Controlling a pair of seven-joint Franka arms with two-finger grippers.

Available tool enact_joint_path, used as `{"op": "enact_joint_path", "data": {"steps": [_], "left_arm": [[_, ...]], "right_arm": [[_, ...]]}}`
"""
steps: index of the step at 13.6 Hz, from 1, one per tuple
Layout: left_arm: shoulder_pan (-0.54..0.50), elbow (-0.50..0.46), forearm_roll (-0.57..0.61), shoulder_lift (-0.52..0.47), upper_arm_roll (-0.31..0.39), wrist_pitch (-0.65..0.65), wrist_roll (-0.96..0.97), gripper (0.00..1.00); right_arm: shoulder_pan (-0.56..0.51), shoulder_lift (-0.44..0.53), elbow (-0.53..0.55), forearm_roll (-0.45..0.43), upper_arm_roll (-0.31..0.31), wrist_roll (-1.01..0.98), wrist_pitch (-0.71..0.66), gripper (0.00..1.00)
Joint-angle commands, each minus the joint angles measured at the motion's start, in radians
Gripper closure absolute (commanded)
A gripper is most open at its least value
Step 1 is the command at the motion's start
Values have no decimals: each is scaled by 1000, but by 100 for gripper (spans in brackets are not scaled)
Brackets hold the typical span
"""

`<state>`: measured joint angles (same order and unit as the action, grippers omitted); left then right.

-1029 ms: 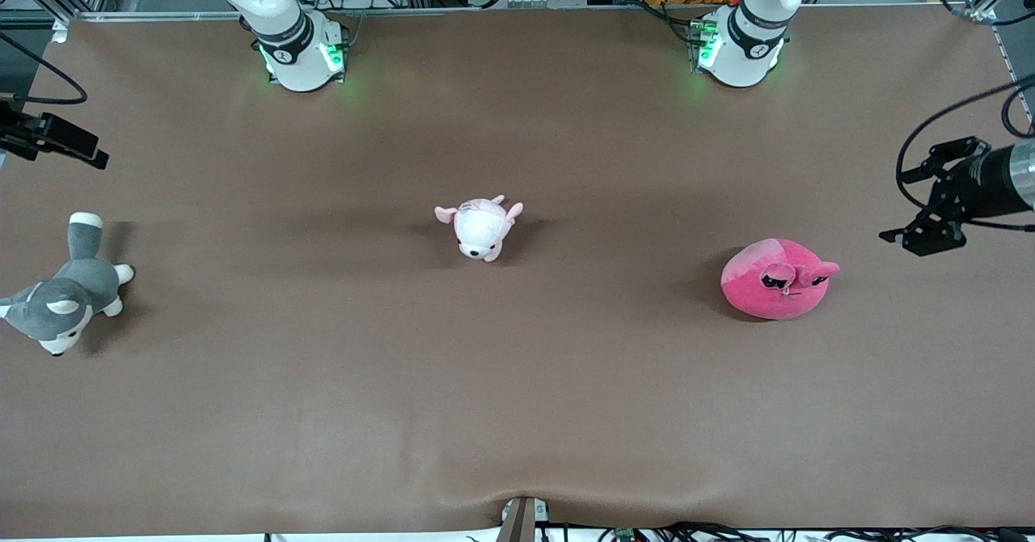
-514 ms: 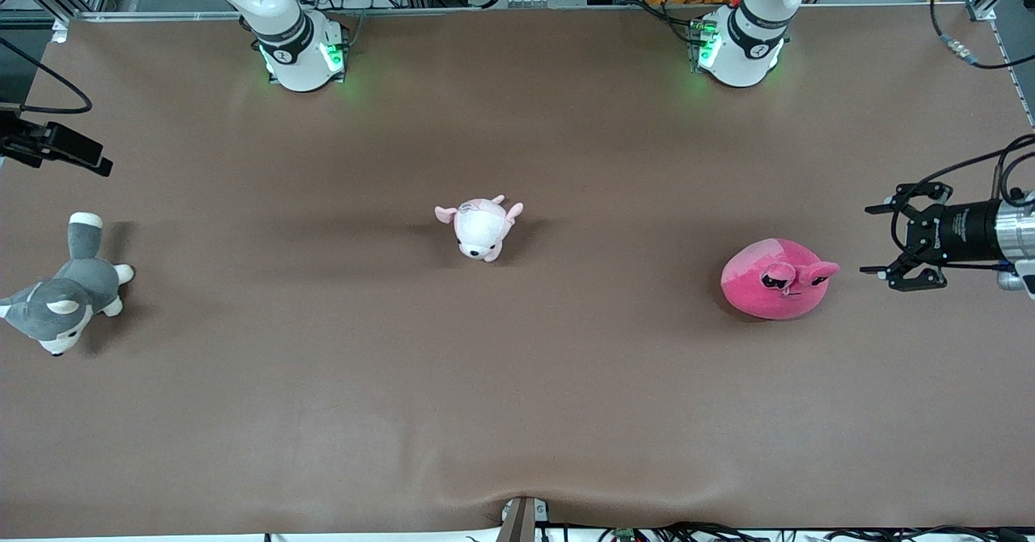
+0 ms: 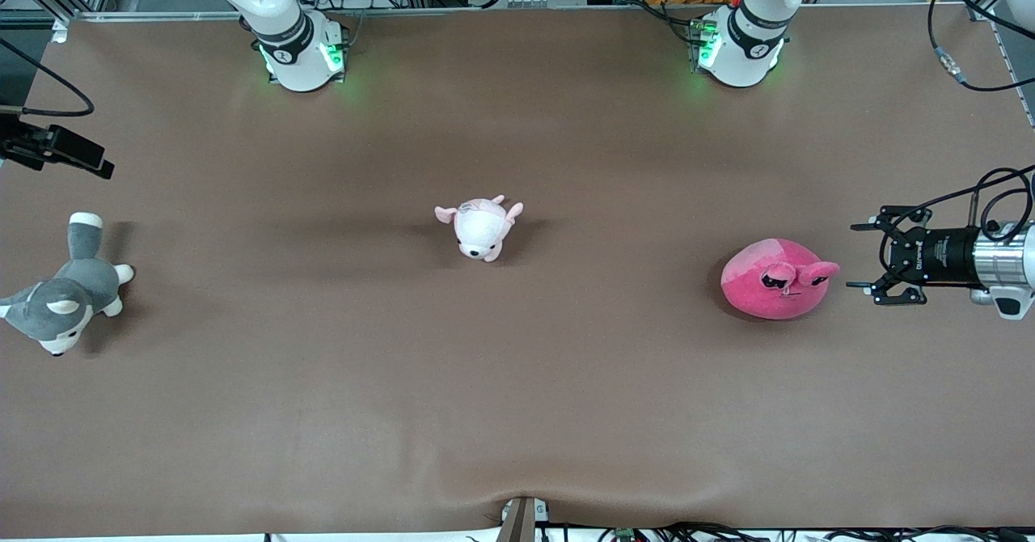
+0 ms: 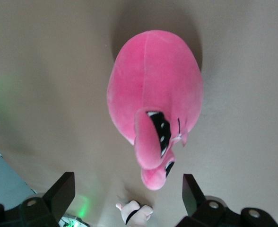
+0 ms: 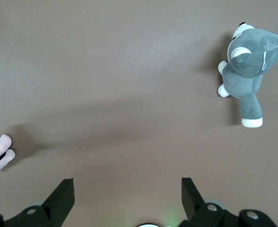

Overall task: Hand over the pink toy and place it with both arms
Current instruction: 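Reach the left gripper toward the pink plush toy's tail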

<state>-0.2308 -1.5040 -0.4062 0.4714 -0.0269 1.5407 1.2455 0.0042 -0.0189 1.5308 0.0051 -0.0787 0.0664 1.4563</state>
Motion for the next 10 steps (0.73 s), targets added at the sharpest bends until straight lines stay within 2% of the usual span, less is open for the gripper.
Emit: {"op": "enact_joint_path", "data": {"steps": [1,4,7,10], "left_arm": [[-13,-10,-59,32,-4,31,17,0],[-13,-61,-71,35,-4,84,5,0],[-12,-68,-77,47,-4,98,5,1],[-13,-70,-79,52,-4,104,5,13]], "right_arm": [[-3,-21,-3,15,7,-8,19,0],[-4,-24,-3,16,7,-8,19,0],[0,-26,-3,16,10,-8,21,0],[14,-29,-3,16,10,-8,26,0]]}}
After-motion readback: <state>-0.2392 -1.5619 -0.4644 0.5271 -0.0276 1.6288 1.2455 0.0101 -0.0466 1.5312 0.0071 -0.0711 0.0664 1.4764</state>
